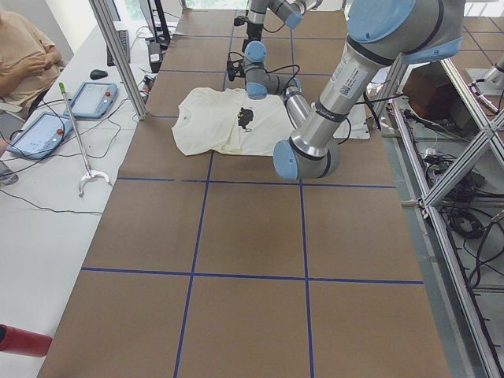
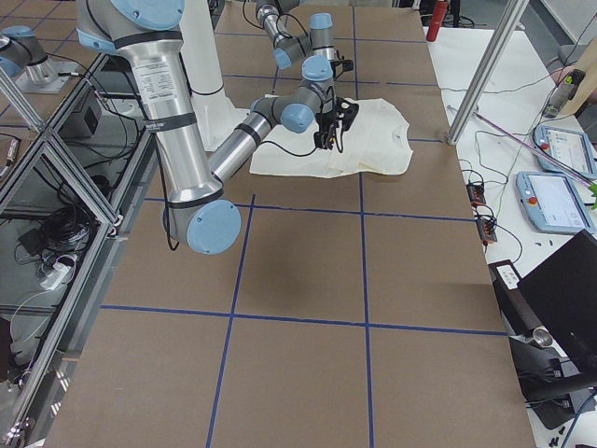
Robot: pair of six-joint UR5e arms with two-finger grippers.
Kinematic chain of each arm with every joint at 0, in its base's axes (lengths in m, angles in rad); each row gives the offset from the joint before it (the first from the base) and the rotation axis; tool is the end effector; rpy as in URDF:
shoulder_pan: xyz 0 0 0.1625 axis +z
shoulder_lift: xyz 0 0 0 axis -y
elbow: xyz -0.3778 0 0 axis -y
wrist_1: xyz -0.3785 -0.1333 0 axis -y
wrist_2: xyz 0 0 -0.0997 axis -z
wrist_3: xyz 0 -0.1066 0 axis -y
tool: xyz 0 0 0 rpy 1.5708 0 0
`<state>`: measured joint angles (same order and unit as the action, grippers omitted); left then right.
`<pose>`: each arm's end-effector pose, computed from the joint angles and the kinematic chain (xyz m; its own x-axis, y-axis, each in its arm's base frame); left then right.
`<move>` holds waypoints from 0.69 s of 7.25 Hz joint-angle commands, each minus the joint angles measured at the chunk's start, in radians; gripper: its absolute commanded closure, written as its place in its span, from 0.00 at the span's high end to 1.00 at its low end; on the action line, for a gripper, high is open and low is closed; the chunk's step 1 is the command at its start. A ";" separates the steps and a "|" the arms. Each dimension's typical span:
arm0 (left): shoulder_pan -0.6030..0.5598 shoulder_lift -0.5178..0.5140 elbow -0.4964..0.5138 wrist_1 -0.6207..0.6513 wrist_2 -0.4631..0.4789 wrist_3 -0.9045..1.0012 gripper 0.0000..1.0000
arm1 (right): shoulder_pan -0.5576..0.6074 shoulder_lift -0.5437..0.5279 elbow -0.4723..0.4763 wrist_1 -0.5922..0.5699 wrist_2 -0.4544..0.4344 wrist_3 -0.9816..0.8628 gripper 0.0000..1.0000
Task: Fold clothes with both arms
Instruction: 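Move the right gripper to its nearest hem corner while the left holds the sleeve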
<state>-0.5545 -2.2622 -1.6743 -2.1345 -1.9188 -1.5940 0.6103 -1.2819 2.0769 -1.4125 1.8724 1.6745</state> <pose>0.4803 -0.4115 0.1070 0.1741 -0.1335 -0.9756 0.2156 0.9719 -0.0945 -0.3625 -0.3775 0.2321 0.4358 0.4254 0.7931 -0.3960 0.8820 -0.2555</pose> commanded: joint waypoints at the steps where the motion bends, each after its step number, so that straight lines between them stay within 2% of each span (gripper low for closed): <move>1: -0.033 0.123 -0.184 0.123 -0.011 0.109 0.63 | -0.285 -0.026 0.081 -0.110 -0.207 0.246 0.99; 2: -0.060 0.138 -0.188 0.151 -0.088 0.111 0.63 | -0.416 -0.052 0.098 -0.115 -0.345 0.358 0.98; 3: -0.067 0.162 -0.191 0.148 -0.092 0.111 0.63 | -0.504 -0.113 0.097 -0.114 -0.434 0.443 0.95; 5: -0.067 0.162 -0.191 0.148 -0.089 0.103 0.64 | -0.604 -0.174 0.095 -0.115 -0.478 0.572 0.87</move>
<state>-0.6192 -2.1042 -1.8636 -1.9880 -2.0055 -1.4880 0.0763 -1.4226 2.1721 -1.5259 1.4367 2.1746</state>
